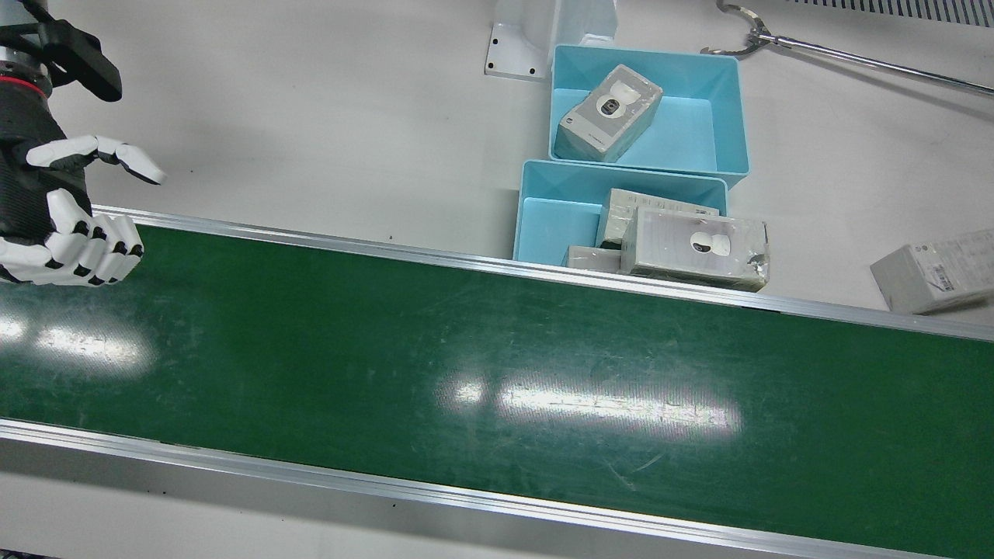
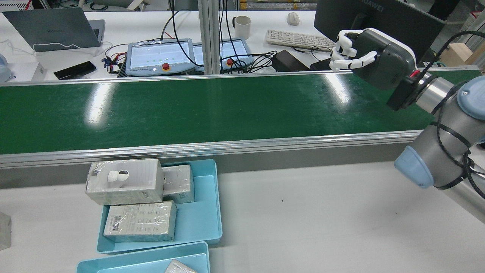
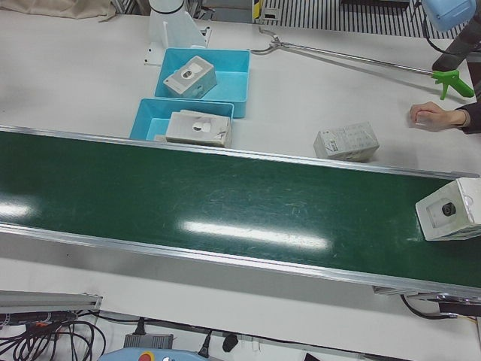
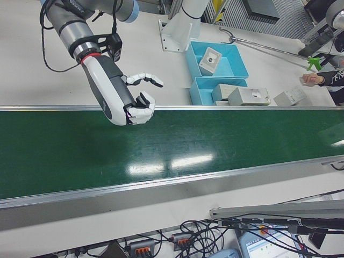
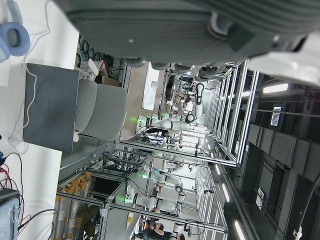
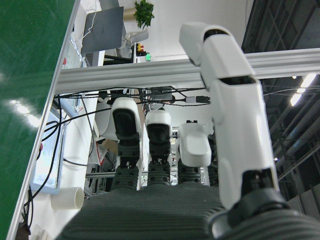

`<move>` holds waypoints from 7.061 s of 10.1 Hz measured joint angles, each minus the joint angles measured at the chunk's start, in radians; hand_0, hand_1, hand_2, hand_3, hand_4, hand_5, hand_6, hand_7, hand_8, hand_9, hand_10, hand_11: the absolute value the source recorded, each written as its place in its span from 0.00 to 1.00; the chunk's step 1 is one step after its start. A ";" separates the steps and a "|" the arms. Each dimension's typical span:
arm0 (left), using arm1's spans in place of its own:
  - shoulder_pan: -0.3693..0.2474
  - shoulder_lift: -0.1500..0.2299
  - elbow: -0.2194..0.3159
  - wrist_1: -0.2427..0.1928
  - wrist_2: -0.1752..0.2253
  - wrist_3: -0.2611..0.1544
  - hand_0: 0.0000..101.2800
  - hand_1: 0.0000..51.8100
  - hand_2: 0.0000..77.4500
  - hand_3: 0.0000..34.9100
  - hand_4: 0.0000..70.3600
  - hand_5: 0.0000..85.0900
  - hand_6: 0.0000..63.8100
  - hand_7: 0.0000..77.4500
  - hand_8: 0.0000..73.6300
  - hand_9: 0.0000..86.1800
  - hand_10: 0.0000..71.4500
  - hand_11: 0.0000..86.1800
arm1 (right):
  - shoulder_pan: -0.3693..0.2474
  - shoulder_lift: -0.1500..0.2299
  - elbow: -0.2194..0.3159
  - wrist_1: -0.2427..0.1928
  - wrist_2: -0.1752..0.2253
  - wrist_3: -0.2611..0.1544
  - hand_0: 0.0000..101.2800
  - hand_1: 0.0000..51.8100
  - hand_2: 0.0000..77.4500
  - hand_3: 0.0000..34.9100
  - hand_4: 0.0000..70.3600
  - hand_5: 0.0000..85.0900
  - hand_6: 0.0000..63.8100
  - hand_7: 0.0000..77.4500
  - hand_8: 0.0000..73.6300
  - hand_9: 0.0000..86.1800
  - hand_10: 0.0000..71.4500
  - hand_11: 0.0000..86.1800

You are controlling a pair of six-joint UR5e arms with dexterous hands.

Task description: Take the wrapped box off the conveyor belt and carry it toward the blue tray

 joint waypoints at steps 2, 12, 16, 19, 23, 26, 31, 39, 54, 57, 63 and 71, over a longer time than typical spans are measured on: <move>0.000 0.000 0.000 0.000 0.000 0.000 0.00 0.00 0.01 0.00 0.00 0.01 0.00 0.01 0.01 0.00 0.01 0.01 | 0.022 0.015 -0.031 0.066 -0.036 0.011 0.53 0.35 0.37 0.03 0.71 0.64 0.98 0.90 0.59 0.66 0.76 0.74; 0.000 0.000 0.000 0.000 0.000 0.000 0.00 0.00 0.01 0.00 0.00 0.01 0.00 0.01 0.01 0.00 0.00 0.01 | 0.062 -0.021 -0.011 -0.048 -0.051 0.013 0.49 0.35 0.24 0.25 0.15 0.19 0.00 0.25 0.00 0.02 0.00 0.01; 0.000 0.000 0.000 0.000 0.000 0.000 0.00 0.00 0.01 0.00 0.00 0.01 0.00 0.01 0.01 0.01 0.00 0.01 | 0.077 -0.023 -0.007 -0.047 -0.058 0.019 0.50 0.37 0.20 0.05 0.09 0.15 0.00 0.17 0.00 0.02 0.00 0.02; 0.000 0.000 0.000 0.000 0.000 0.000 0.00 0.00 0.01 0.00 0.00 0.01 0.00 0.01 0.01 0.00 0.01 0.01 | 0.078 -0.029 -0.023 -0.045 -0.059 0.046 0.49 0.34 0.16 0.06 0.09 0.16 0.00 0.15 0.00 0.02 0.00 0.01; 0.000 0.000 0.000 0.000 0.000 0.000 0.00 0.00 0.01 0.00 0.00 0.01 0.00 0.01 0.01 0.01 0.01 0.00 | 0.081 -0.032 -0.032 -0.044 -0.059 0.066 0.48 0.33 0.15 0.05 0.09 0.16 0.00 0.13 0.00 0.01 0.05 0.08; 0.000 0.000 0.000 0.000 0.000 0.000 0.00 0.00 0.01 0.00 0.00 0.01 0.00 0.01 0.01 0.01 0.01 0.01 | 0.088 -0.032 -0.033 -0.043 -0.059 0.067 0.47 0.29 0.12 0.06 0.07 0.15 0.00 0.11 0.00 0.01 0.03 0.05; 0.000 0.000 0.000 0.000 0.000 0.000 0.00 0.00 0.01 0.00 0.00 0.01 0.00 0.01 0.01 0.00 0.01 0.00 | 0.089 -0.041 -0.027 -0.040 -0.060 0.067 0.47 0.29 0.13 0.06 0.08 0.15 0.00 0.12 0.00 0.01 0.03 0.05; 0.000 0.000 0.000 0.000 0.000 0.000 0.00 0.00 0.01 0.00 0.00 0.01 0.00 0.01 0.01 0.00 0.01 0.00 | 0.091 -0.050 -0.014 -0.039 -0.061 0.067 0.47 0.32 0.14 0.06 0.08 0.15 0.00 0.13 0.00 0.01 0.02 0.03; 0.000 0.000 0.000 0.000 0.000 0.000 0.00 0.00 0.01 0.00 0.00 0.01 0.00 0.01 0.01 0.01 0.01 0.00 | -0.031 0.085 -0.164 0.100 -0.052 0.026 0.48 0.29 0.21 0.05 0.33 0.21 0.11 0.25 0.01 0.01 0.04 0.04; 0.000 0.000 0.000 0.000 0.000 0.000 0.00 0.00 0.01 0.00 0.00 0.01 0.00 0.01 0.01 0.01 0.00 0.00 | -0.040 0.107 -0.172 0.106 -0.052 0.003 0.49 0.34 0.24 0.05 0.40 0.20 0.11 0.27 0.01 0.04 0.04 0.08; 0.000 0.000 0.000 0.000 0.000 0.000 0.00 0.00 0.01 0.00 0.00 0.01 0.00 0.01 0.01 0.01 0.01 0.00 | -0.046 0.103 -0.174 0.103 -0.052 0.002 0.50 0.33 0.18 0.05 0.30 0.20 0.11 0.25 0.00 0.03 0.02 0.05; 0.000 0.000 0.000 0.000 0.000 0.000 0.00 0.00 0.01 0.00 0.00 0.01 0.00 0.01 0.01 0.00 0.01 0.01 | -0.057 0.125 -0.196 0.097 -0.054 -0.055 0.48 0.27 0.14 0.05 0.31 0.21 0.12 0.26 0.00 0.03 0.00 0.02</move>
